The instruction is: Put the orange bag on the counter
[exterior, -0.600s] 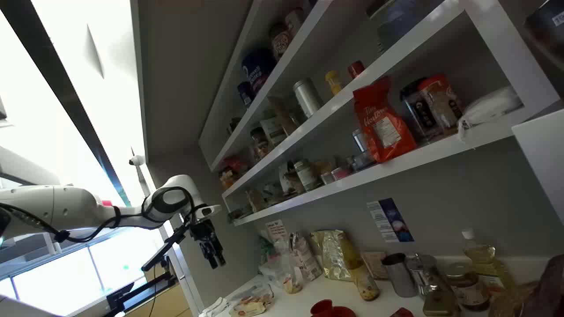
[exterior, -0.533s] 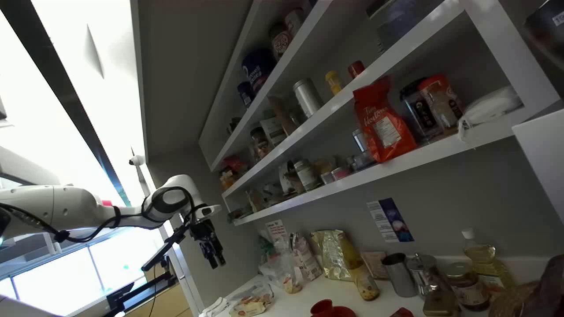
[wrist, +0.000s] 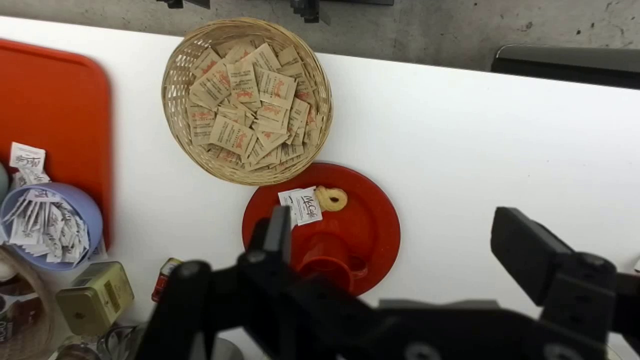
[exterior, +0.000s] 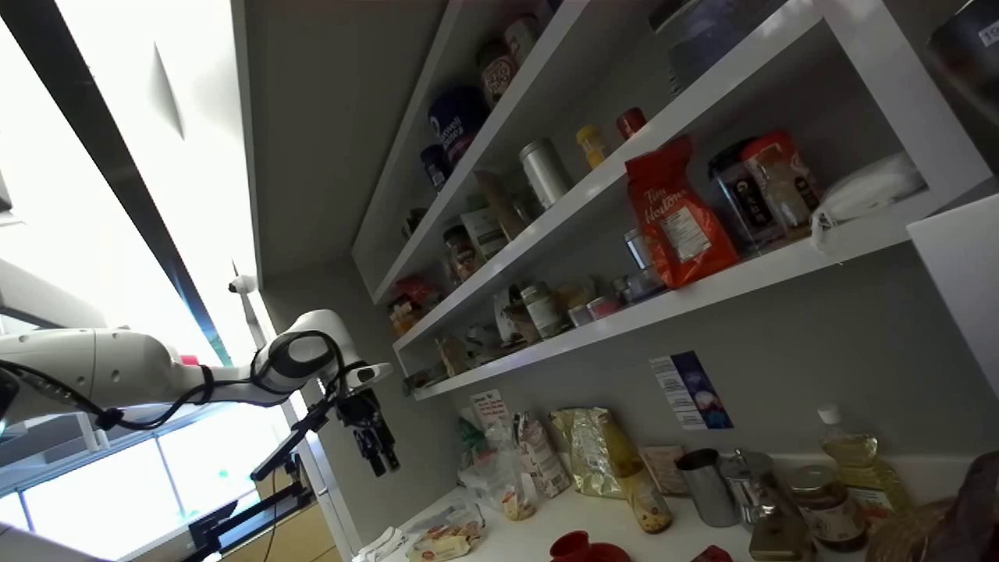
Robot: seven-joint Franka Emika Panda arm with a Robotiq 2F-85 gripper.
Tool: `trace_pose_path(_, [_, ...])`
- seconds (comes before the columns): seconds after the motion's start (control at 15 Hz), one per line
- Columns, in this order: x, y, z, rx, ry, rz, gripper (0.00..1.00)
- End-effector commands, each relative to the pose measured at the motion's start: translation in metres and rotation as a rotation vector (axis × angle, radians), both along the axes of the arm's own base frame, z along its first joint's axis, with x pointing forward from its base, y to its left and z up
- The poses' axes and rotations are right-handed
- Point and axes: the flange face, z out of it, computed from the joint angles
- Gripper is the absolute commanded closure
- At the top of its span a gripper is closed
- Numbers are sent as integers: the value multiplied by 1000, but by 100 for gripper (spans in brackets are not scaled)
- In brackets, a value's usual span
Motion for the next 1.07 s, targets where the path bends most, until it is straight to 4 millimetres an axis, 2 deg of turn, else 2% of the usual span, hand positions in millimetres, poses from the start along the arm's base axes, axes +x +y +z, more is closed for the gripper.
trace_pose_path(0.0, [6, -5, -4, -19, -7, -8, 0])
trace_pose_path(0.2, [18, -25, -13, -93, -31, -63, 0])
trace_pose_path(0.53, [56, -78, -26, -260, -75, -207, 0])
trace_pose_path(0.8, [73, -117, -20, -349, -135, -344, 0])
trace_pose_path(1.0, [85, -136, -8, -348, -186, -385, 0])
